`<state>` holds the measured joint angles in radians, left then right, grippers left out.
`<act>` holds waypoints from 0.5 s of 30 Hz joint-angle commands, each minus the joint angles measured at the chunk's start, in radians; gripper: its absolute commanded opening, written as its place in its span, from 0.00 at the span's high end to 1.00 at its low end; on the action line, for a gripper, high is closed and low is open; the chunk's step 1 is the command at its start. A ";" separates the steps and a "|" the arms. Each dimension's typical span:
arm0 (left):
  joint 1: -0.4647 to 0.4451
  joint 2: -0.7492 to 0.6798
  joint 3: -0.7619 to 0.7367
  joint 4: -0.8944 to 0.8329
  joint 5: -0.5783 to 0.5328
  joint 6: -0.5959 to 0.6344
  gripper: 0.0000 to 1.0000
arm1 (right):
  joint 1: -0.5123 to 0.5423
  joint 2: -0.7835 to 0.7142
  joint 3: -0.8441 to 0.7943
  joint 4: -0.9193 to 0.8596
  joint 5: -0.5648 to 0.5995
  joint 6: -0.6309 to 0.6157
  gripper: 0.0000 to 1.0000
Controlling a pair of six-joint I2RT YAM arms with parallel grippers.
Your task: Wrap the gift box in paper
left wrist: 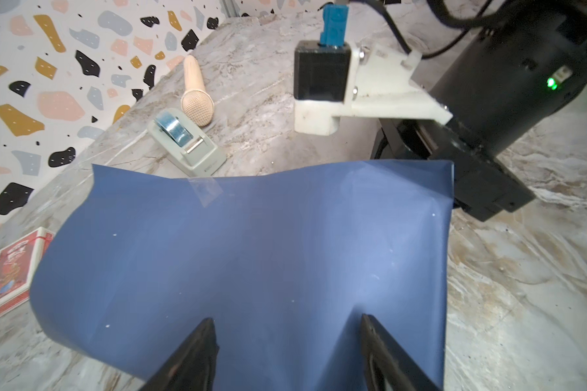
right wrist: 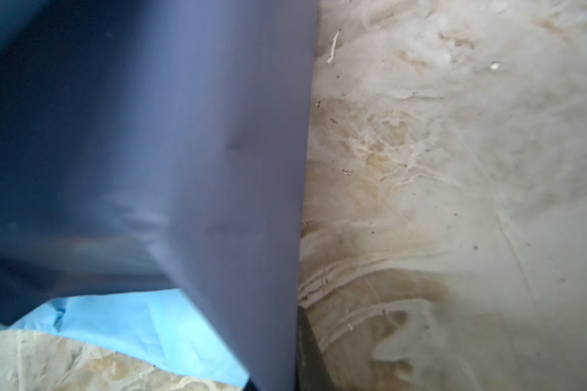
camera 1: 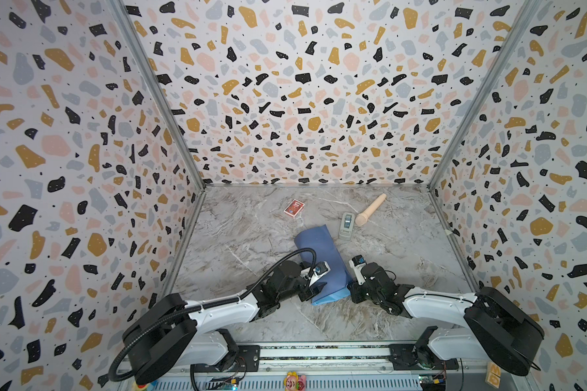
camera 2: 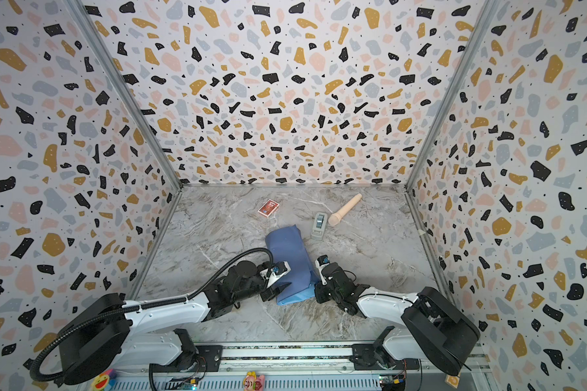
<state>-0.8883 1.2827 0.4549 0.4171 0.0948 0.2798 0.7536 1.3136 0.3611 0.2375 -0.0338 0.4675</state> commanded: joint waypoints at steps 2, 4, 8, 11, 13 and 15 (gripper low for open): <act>-0.009 0.053 0.052 0.002 0.002 0.044 0.33 | -0.008 -0.008 0.018 -0.027 -0.003 0.002 0.87; -0.011 0.079 0.060 0.001 -0.018 0.050 0.32 | -0.009 -0.007 0.018 -0.026 -0.007 -0.001 0.86; -0.021 0.123 0.086 -0.020 -0.078 0.062 0.33 | -0.011 -0.014 0.019 -0.027 -0.019 -0.006 0.81; -0.037 0.142 0.103 -0.035 -0.118 0.077 0.33 | -0.014 -0.021 0.027 -0.037 -0.027 -0.017 0.78; -0.044 0.157 0.119 -0.052 -0.145 0.085 0.32 | -0.017 -0.023 0.032 -0.041 -0.038 -0.024 0.75; -0.053 0.167 0.132 -0.075 -0.168 0.098 0.32 | -0.020 -0.024 0.038 -0.046 -0.052 -0.030 0.73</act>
<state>-0.9276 1.4338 0.5549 0.3702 -0.0154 0.3470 0.7403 1.3132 0.3656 0.2352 -0.0643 0.4572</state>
